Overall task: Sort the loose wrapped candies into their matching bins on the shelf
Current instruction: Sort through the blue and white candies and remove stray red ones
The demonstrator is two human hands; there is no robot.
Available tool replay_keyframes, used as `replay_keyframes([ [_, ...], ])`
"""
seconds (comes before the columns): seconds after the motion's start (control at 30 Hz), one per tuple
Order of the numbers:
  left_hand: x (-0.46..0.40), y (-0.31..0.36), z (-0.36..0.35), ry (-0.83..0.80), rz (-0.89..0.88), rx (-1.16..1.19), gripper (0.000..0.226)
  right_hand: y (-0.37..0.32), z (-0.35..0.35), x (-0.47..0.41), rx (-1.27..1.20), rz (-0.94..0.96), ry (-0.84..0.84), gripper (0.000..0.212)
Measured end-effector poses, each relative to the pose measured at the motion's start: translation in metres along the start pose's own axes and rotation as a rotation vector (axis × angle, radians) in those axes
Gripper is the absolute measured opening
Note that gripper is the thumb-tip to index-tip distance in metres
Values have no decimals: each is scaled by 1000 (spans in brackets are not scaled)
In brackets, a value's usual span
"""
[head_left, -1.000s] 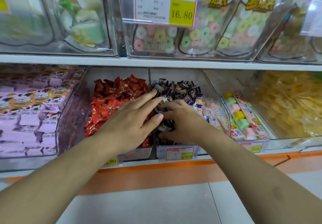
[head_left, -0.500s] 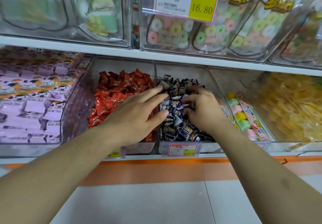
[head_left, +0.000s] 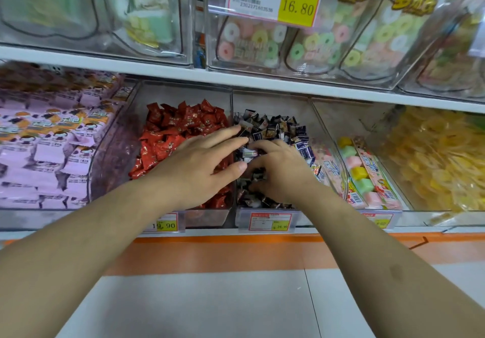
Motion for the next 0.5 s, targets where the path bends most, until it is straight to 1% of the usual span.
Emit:
replay_keyframes([
  [0.1,0,0,0,-8,3,3,61,17,-2,5,8,-46,40,20],
  [0.27,0,-2,0,-12,-1,7,60,22,4,5,22,-85,88,19],
  [0.37,0,-3,-2,-34,0,11,60,26,10,4,37,-115,136,13],
  [0.43,0,-2,-3,-57,-5,6,60,34,15,6,23,-149,158,10],
  [0.5,-1,-1,-4,-73,-7,10,60,43,16,8,-14,-167,155,12],
])
Point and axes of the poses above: each hand's wrist, its own x-axis away from the middle knuckle, its own z-axis out of the back of the hand, y = z × x, the point moved 7 cm from there along -x, towards the middle knuckle, and after that the axes turned 13 degrees about -y, right-handed, at the moved point
